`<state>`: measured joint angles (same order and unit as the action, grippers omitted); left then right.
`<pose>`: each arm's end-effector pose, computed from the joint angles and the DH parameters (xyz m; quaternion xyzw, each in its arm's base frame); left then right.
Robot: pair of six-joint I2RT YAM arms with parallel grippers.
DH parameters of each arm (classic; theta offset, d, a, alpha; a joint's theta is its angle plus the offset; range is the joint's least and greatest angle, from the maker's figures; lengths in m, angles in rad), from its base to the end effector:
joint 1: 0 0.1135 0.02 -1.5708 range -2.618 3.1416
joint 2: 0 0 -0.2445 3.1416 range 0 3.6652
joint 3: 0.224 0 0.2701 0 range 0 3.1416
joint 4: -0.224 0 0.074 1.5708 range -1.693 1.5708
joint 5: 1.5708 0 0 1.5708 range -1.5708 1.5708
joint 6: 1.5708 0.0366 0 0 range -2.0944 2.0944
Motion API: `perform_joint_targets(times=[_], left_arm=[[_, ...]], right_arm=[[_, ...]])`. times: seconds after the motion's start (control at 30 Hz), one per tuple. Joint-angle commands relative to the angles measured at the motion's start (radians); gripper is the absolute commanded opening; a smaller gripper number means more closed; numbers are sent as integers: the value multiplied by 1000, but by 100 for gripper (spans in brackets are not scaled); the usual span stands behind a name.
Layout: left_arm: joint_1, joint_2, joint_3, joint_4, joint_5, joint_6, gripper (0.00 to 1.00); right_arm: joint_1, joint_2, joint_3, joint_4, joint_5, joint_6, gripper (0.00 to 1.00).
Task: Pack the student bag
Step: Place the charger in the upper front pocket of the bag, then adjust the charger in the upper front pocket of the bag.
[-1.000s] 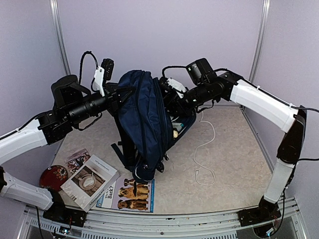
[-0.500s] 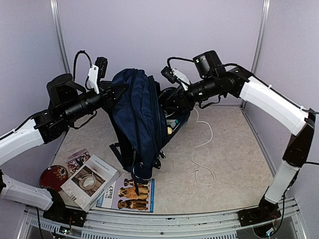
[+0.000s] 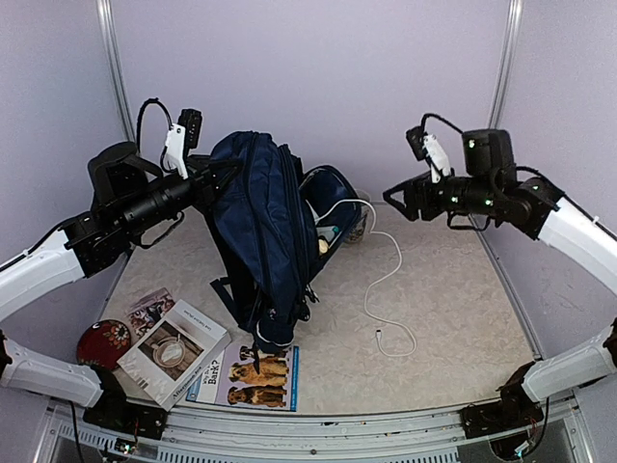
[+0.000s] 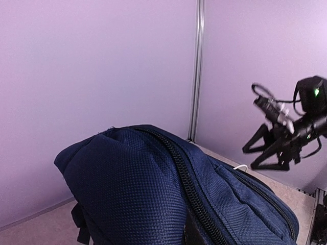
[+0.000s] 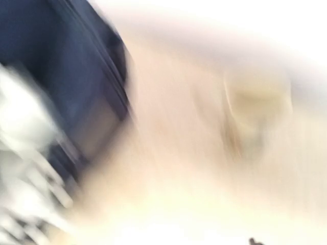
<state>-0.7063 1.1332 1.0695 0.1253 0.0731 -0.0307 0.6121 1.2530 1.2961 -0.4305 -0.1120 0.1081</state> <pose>0.2214 -0.1924 0.3849 0.2520 0.6370 -0.2856 0.6702 0.2484 0.1794 0.3753 -0.2369 0.7947 0.2397 0.5048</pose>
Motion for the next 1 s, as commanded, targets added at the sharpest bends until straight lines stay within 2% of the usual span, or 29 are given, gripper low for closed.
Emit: perform_joint_targets(times=[0.0,0.13,0.23,0.37,0.7,0.77,0.8,0.97], left_arm=[[27,-28,0,49,-20,11,0],[41,-25,-3,53,-2,1,0],[45,-23,-8,54,4,-3,0],[48,-21,-8,54,9,-2,0],[63,-10,-10,63,37,-15,0],[63,-8,-12,63,37,-17,0],[64,-9,-14,64,35,-15,0],[66,-11,-14,65,38,-17,0]], right_arm=[[-7,87,-181,-114,149,112,67],[-6,117,-317,-54,66,164,66],[-7,150,-394,-48,70,217,67],[-6,235,-423,-114,73,296,64],[4,288,-528,-34,-34,329,55],[6,304,-534,-27,-21,329,49],[6,315,-530,-29,-10,329,44],[19,344,-498,-61,38,324,7]])
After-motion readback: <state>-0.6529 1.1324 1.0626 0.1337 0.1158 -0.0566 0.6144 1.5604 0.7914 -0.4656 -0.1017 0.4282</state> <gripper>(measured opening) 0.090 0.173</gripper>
